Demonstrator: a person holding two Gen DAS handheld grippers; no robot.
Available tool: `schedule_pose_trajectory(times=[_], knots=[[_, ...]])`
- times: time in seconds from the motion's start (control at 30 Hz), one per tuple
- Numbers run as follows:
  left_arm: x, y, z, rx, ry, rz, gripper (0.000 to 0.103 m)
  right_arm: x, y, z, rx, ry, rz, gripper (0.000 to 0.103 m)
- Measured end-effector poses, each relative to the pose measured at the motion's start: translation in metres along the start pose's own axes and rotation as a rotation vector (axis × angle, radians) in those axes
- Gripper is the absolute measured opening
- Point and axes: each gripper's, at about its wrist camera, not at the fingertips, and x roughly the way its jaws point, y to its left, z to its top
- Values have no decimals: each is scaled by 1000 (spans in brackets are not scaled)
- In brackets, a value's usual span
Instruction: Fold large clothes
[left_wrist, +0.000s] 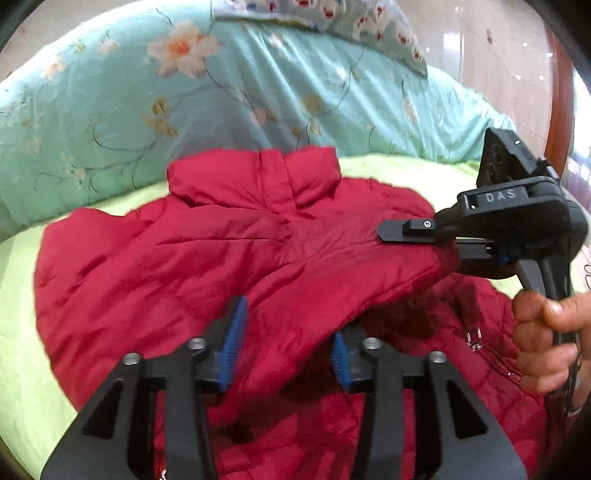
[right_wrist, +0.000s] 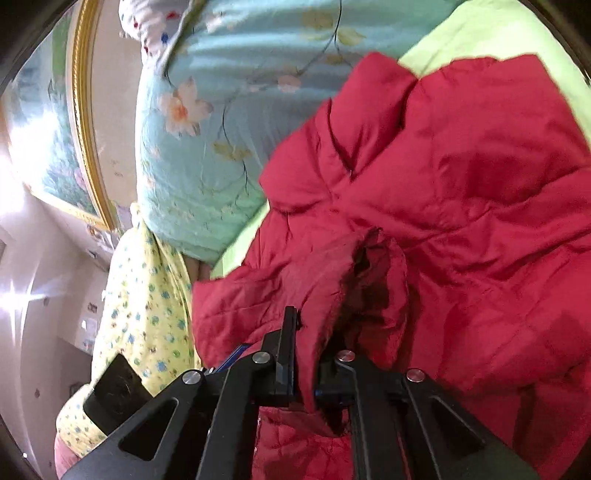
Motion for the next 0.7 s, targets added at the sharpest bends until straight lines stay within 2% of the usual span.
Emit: schedule_pose_trajectory(times=[0.03,0.07,0.1,0.13,0.23,0.33,0.5,0.7], knots=[[-4,-1,-1,-2,-15,4,55,-4,0,2,1,-12,3,5],[-7,-2,-2,0,-25,19,71,-7,-1,3,2,-20,2,5],[-11,-3,-2,7,-39,48,82,-12,-1,5,5,-37,-1,5],[-16,-3,-2,14,-58,70,85,-16,-2,8,8,-49,-1,5],[-27,5,1,2,-90,98,88,-31,-5,15,2,-87,-18,5],[-26,24,6,-42,-76,122,89,-44,-1,19,-52,-123,-104,5],[-22,61,10,-141,-52,120,89,-62,9,22,-170,-178,-266,5],[4,75,17,-159,28,126,89,-56,2,17,-249,-153,-385,6]])
